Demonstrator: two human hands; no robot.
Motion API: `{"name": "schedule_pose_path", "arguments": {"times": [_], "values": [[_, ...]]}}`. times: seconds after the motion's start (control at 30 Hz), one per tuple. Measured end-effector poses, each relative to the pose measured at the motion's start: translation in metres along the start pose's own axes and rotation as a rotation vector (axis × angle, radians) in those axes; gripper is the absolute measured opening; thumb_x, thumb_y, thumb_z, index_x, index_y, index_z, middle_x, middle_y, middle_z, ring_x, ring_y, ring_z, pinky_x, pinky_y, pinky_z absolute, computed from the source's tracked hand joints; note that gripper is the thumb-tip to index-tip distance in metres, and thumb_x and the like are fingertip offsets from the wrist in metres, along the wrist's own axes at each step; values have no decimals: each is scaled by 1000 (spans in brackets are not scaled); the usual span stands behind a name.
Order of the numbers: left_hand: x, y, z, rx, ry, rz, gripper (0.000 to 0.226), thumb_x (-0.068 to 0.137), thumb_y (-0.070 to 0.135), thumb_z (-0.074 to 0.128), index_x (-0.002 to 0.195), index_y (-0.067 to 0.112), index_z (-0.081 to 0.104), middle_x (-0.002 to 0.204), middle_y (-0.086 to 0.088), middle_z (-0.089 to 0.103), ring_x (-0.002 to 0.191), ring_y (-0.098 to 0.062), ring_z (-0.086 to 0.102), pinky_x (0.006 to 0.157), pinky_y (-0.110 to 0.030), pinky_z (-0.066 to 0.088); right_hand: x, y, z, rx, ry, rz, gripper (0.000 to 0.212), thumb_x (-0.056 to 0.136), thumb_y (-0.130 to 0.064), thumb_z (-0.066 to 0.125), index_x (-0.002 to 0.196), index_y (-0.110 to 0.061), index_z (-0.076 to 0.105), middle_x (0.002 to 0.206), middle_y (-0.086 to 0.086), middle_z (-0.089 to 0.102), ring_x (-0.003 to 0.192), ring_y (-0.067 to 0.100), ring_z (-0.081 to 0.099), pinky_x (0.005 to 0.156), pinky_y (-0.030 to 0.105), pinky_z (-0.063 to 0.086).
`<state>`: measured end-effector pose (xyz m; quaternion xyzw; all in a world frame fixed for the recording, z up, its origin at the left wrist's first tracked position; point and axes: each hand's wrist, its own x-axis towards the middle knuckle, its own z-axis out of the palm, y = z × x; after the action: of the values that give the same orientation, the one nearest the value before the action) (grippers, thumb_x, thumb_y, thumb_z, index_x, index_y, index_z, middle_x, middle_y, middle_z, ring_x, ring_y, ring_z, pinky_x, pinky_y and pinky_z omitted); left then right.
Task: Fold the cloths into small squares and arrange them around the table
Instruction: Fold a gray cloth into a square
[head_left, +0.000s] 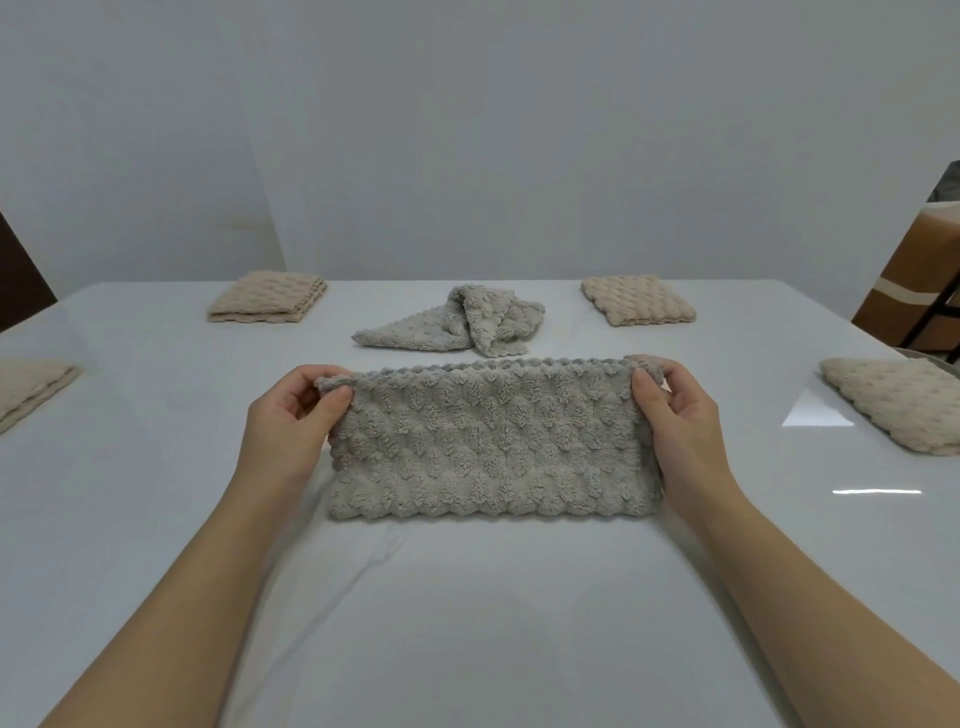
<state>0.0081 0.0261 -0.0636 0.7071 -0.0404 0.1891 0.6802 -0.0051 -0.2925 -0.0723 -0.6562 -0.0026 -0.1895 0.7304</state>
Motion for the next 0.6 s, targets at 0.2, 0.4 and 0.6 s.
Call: {"name": "schedule_pose_path", "arguments": {"times": [0.2, 0.4, 0.6], "values": [[-3, -3, 9, 140, 82, 24, 22, 99, 9, 49, 87, 26, 58, 80, 4, 58, 73, -10, 52, 69, -28, 43, -1, -1, 3, -169, 103, -127, 26, 100, -23, 53, 77, -15, 57, 69, -3, 54, 66, 9, 48, 61, 27, 41], [-1, 4, 2, 254, 34, -156, 14, 96, 15, 54, 87, 20, 64, 85, -1, 67, 80, -17, 61, 78, -35, 48, -3, -10, 2, -189, -5, 114, 23, 99, -26, 55, 85, -9, 64, 73, 1, 69, 65, 10, 65, 57, 21, 50], [0, -14, -1, 815, -91, -188, 12, 95, 25, 54, 87, 23, 63, 87, 3, 66, 87, -21, 60, 73, -33, 45, 2, 8, -2, -877, -44, 115, 36, 96, -39, 54, 76, -10, 61, 76, 2, 67, 78, 23, 62, 63, 31, 42]]}}
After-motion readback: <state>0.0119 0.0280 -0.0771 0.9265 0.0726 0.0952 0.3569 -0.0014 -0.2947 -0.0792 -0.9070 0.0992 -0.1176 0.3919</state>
